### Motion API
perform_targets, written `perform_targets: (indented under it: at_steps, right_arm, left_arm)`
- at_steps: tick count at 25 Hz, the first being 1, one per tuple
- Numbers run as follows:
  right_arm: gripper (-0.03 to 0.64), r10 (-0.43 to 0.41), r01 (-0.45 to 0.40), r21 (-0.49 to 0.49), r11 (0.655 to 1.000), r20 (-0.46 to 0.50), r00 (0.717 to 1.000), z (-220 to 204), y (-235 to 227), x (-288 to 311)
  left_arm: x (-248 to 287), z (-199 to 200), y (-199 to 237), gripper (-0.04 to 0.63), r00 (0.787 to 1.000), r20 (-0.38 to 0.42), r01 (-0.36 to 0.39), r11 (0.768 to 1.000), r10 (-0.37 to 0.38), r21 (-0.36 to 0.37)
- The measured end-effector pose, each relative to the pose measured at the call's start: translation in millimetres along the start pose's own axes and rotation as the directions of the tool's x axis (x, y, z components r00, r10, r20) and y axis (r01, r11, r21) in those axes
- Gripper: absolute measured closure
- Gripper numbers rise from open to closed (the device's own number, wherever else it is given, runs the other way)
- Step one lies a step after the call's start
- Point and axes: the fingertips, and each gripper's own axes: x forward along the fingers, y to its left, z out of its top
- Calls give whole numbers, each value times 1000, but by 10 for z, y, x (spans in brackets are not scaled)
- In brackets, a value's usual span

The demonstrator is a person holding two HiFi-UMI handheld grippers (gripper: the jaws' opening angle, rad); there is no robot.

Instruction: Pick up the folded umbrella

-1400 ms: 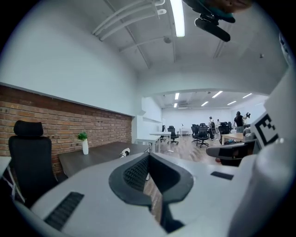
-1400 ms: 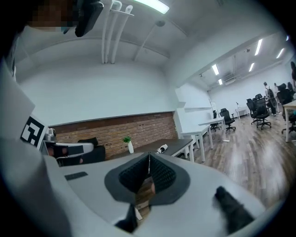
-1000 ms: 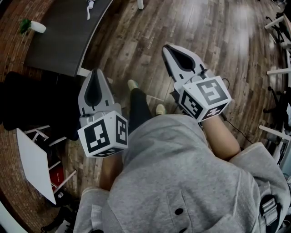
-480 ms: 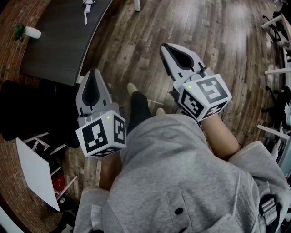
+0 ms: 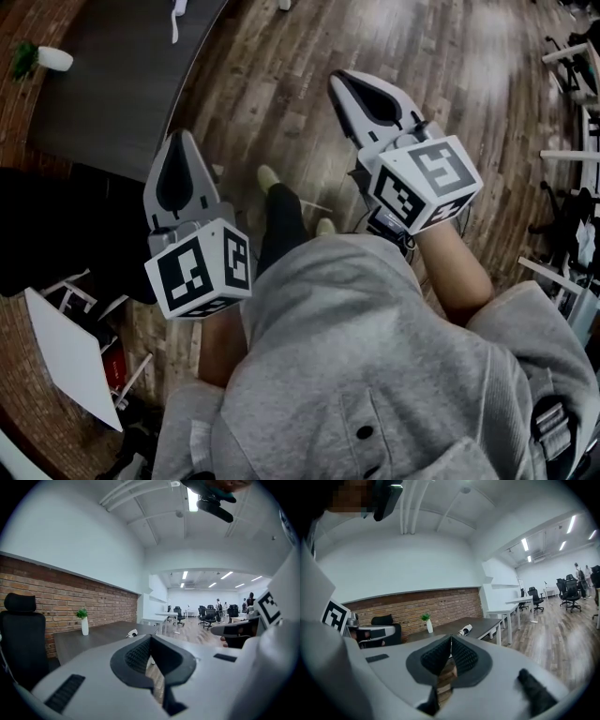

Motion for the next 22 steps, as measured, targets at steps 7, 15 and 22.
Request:
perform_targets:
  at_steps: [7, 15, 22]
  right_arm:
    - [592, 2, -1, 12, 1000, -37, 999, 15, -126, 570]
    - [592, 7, -6, 22, 1000, -78, 997, 47, -160, 1108]
    - [592, 7, -7, 10, 1000, -79, 997, 178, -118, 1541]
  left_arm:
    - [466, -54, 313, 583, 999, -42, -21, 1000, 21, -9]
    - [916, -49, 591, 583, 996, -85, -25, 999, 23, -25]
    - [1259, 20, 836, 583, 996, -93, -3, 1000, 0, -27]
